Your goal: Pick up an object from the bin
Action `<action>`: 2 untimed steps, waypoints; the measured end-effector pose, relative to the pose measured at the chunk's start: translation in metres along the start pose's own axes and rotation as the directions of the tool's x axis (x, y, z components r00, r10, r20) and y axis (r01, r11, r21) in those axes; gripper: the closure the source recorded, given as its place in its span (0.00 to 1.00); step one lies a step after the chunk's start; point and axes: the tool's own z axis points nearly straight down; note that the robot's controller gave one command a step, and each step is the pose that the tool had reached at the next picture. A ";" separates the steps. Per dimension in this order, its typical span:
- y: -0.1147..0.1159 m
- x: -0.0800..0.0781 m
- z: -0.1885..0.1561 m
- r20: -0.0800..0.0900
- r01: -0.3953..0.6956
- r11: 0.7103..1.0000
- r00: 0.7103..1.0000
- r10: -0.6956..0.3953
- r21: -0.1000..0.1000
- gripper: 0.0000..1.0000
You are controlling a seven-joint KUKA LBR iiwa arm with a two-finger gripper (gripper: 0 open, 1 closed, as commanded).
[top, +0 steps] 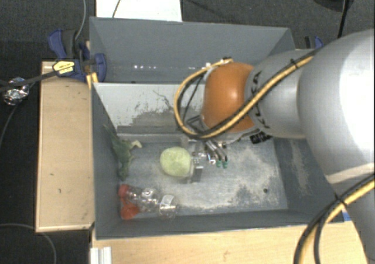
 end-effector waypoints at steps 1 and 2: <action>0.048 -0.014 -0.001 0.005 -0.017 1.000 1.000 0.017 0.000 1.00; 0.048 -0.014 -0.001 0.005 -0.016 1.000 1.000 0.016 0.000 1.00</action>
Offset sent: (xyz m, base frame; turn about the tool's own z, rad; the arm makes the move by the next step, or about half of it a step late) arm 0.0000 0.0000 0.0000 0.0000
